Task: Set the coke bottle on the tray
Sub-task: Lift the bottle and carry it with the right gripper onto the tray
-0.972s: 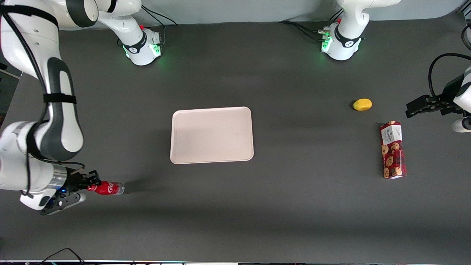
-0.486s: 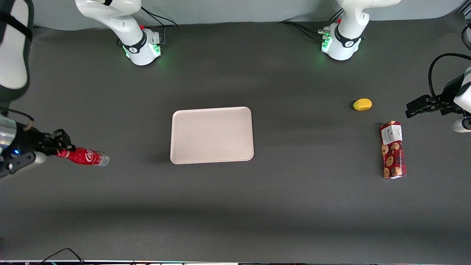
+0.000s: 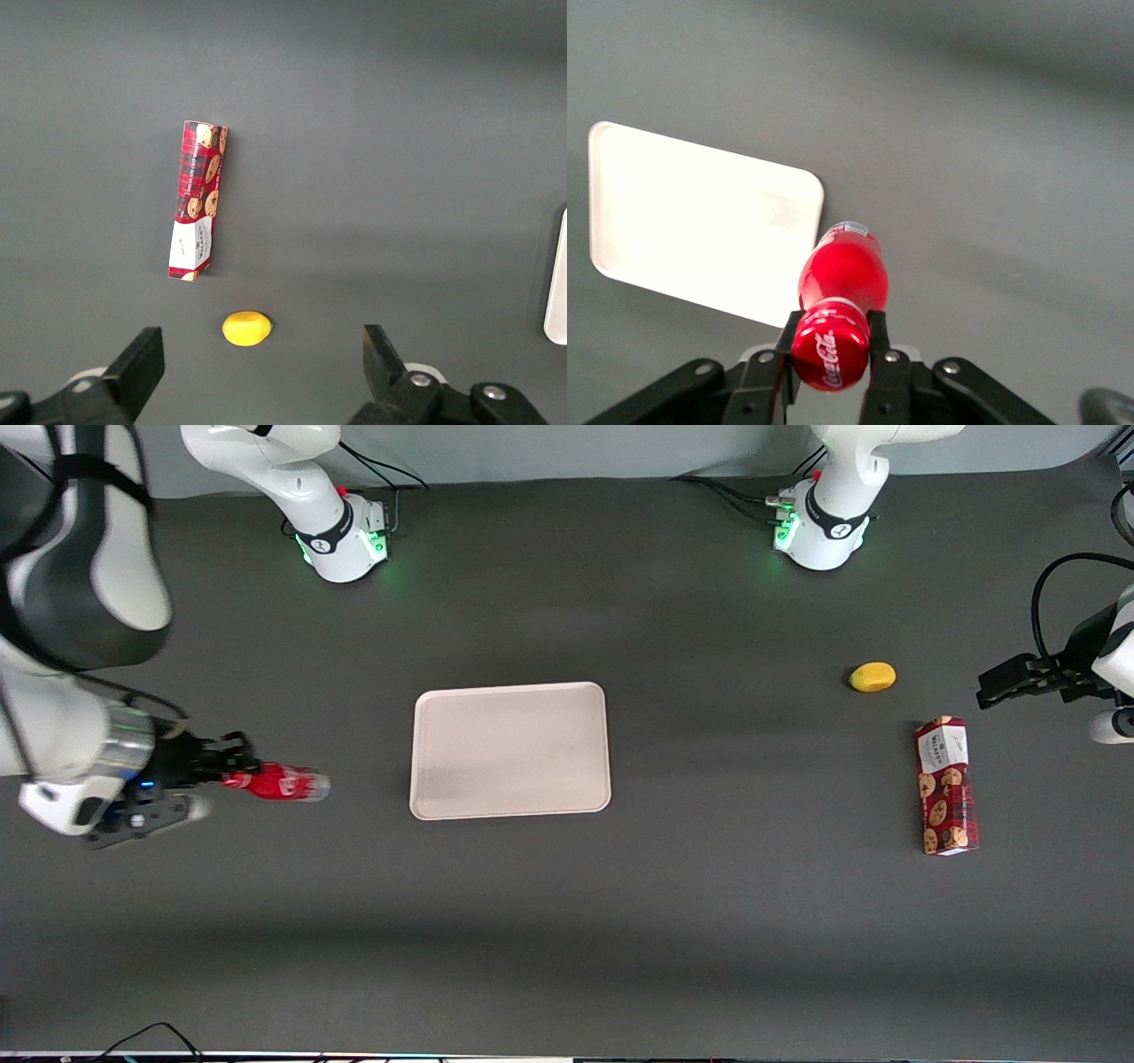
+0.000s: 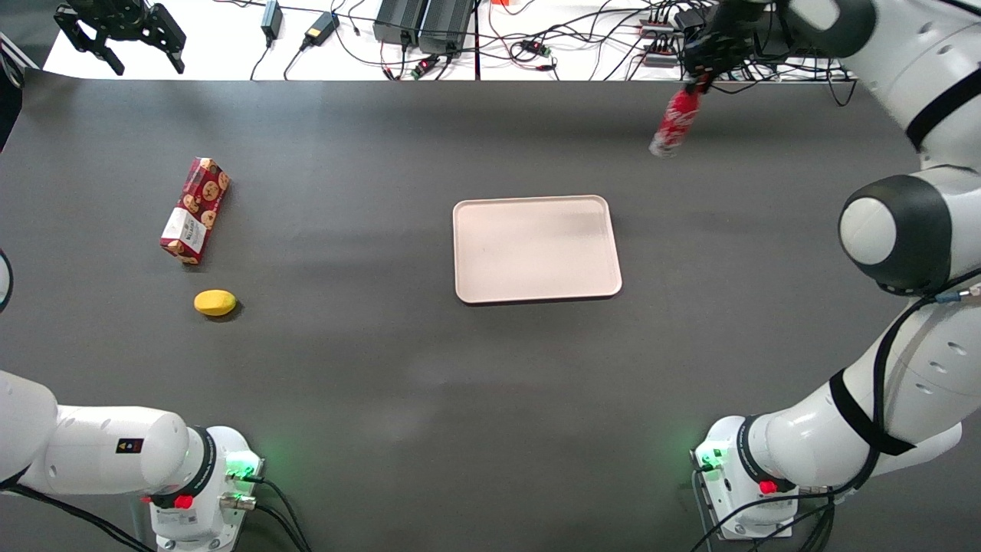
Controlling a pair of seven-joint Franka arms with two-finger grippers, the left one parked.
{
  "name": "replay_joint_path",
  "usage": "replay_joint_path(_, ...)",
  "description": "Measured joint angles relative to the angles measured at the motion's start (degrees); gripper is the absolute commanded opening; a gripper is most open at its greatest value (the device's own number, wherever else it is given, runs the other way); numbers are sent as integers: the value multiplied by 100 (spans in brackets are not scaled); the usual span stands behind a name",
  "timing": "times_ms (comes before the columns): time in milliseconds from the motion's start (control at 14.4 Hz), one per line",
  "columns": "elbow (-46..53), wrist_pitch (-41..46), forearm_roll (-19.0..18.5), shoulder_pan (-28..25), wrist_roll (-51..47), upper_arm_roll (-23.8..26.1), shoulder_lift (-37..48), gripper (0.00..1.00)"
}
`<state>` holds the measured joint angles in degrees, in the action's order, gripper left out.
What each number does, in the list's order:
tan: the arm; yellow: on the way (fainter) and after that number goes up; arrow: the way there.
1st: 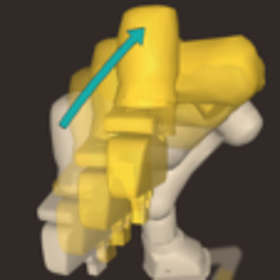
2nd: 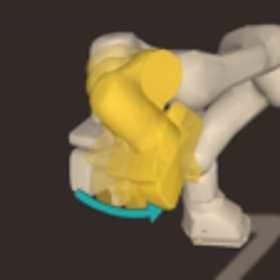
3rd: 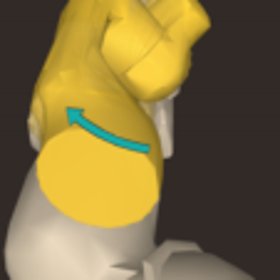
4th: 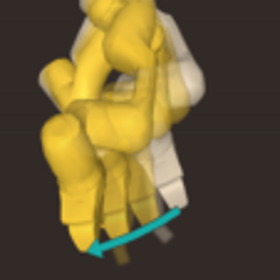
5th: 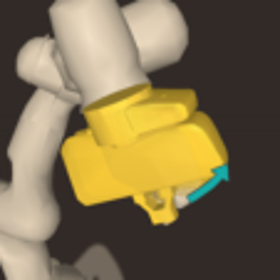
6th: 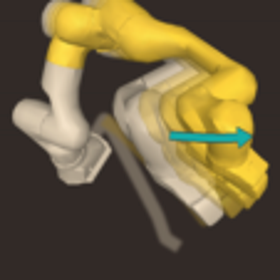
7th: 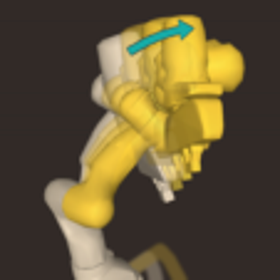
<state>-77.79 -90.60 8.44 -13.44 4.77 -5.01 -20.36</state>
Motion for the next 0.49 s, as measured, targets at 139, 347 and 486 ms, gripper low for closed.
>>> replay_joint_path(139, -339, -484, 0, -384, -658, 19, 68, 0)
replay_joint_path(347, -1507, -1711, 0, -675, -1325, 190, 349, 0)
replay_joint_path(486, -2232, -2315, -59, -715, -1743, 407, 478, 0)
